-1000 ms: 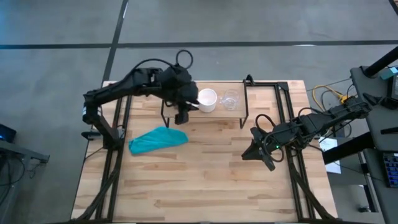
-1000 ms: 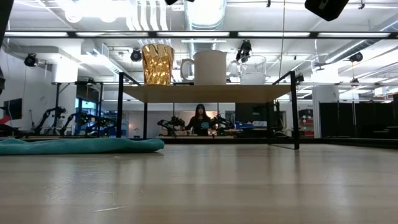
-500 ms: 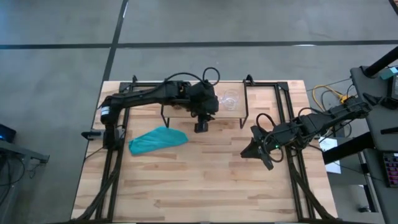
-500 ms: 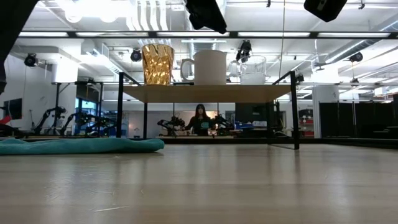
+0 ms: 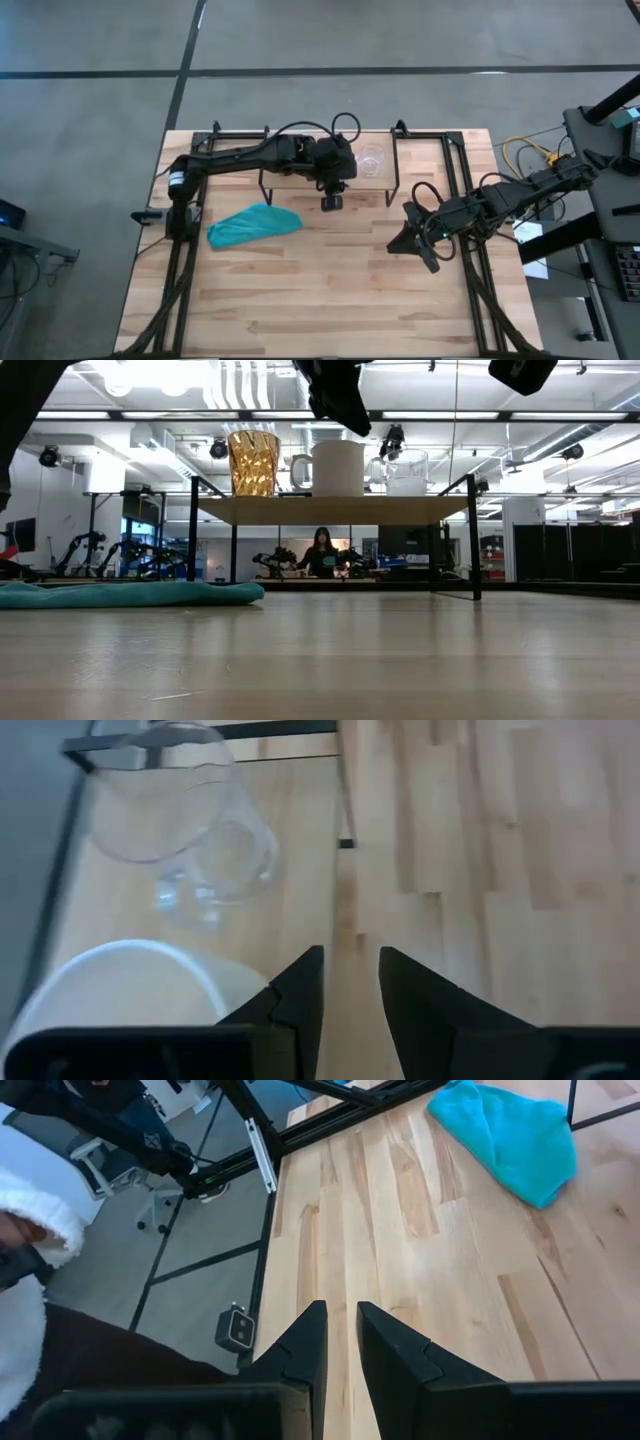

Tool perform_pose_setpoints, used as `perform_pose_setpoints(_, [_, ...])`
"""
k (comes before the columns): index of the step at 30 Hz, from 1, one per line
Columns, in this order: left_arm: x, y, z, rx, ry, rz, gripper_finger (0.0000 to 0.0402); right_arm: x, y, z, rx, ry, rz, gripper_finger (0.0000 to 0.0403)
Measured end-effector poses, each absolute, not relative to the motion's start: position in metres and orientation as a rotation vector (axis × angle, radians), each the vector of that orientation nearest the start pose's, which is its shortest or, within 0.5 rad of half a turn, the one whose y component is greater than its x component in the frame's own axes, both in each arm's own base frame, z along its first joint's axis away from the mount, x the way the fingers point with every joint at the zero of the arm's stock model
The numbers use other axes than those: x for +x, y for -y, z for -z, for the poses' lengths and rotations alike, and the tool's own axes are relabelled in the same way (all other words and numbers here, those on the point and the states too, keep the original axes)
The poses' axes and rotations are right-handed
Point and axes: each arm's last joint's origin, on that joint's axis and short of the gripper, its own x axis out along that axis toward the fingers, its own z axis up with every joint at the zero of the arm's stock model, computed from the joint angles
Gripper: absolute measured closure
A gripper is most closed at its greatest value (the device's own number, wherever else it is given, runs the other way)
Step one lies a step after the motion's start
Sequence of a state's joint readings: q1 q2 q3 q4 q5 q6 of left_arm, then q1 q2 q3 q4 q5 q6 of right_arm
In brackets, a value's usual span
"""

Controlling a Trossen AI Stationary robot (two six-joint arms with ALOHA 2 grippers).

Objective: Stack small to large cups/mugs on shelf
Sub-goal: Adjust the white mug on the shelf

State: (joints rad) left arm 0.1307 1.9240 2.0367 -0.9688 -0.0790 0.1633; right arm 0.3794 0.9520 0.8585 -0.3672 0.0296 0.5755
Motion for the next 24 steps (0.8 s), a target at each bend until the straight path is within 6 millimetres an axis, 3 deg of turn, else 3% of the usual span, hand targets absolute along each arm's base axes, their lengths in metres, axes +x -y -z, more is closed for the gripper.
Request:
perform_pose_setpoints(13, [0.409, -0.058, -0.349, 0.122, -0.909, -0.175, 0.0316, 0.189, -0.074, -0.312, 0.466, -0.537, -0.204, 0.0349])
perform_pose_setpoints(24, [0.412, -0.064, -0.351, 0.132, -0.869, -0.22, 0.0316, 0.189, -0.074, -0.313, 0.472, -0.537, -0.203, 0.0349])
